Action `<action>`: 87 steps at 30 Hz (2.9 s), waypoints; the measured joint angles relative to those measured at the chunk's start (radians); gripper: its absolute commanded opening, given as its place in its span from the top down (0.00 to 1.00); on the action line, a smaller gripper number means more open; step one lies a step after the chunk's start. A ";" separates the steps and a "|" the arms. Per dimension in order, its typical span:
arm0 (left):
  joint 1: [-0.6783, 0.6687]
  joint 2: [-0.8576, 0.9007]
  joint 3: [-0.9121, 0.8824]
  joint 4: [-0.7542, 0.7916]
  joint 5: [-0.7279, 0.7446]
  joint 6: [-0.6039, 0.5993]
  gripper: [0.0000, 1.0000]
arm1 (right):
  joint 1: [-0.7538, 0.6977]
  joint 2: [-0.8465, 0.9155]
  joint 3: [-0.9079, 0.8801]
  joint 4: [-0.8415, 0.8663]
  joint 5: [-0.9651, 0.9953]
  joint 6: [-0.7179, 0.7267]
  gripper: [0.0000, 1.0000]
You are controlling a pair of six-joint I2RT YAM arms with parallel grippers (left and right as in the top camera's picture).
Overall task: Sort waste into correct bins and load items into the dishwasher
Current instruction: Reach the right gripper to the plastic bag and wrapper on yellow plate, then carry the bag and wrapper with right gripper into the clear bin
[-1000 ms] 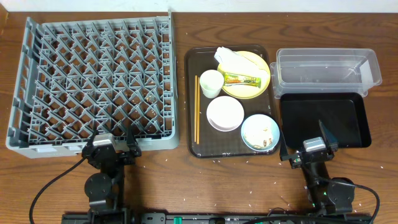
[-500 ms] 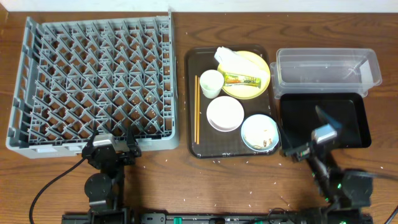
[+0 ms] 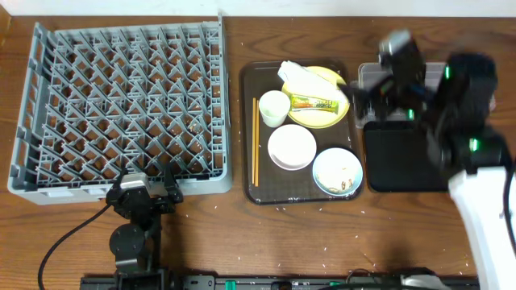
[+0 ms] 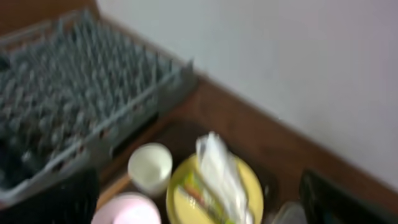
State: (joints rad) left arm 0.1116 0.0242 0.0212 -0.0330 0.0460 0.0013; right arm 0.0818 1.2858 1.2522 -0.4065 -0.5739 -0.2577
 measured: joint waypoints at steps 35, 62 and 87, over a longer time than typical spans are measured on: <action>0.000 0.000 0.000 0.000 0.000 0.000 0.09 | 0.123 0.982 0.584 -0.371 0.199 -0.504 0.05; 0.000 0.000 0.000 0.000 0.000 0.000 0.08 | 0.146 0.958 0.596 -0.377 0.338 -0.115 0.99; 0.000 0.000 0.000 0.000 0.000 0.000 0.09 | -0.209 0.721 0.402 -0.449 0.867 1.645 0.09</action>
State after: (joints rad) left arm 0.1116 0.0242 0.0212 -0.0330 0.0456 0.0013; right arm -0.1268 2.0068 1.6539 -0.8555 0.2932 1.3869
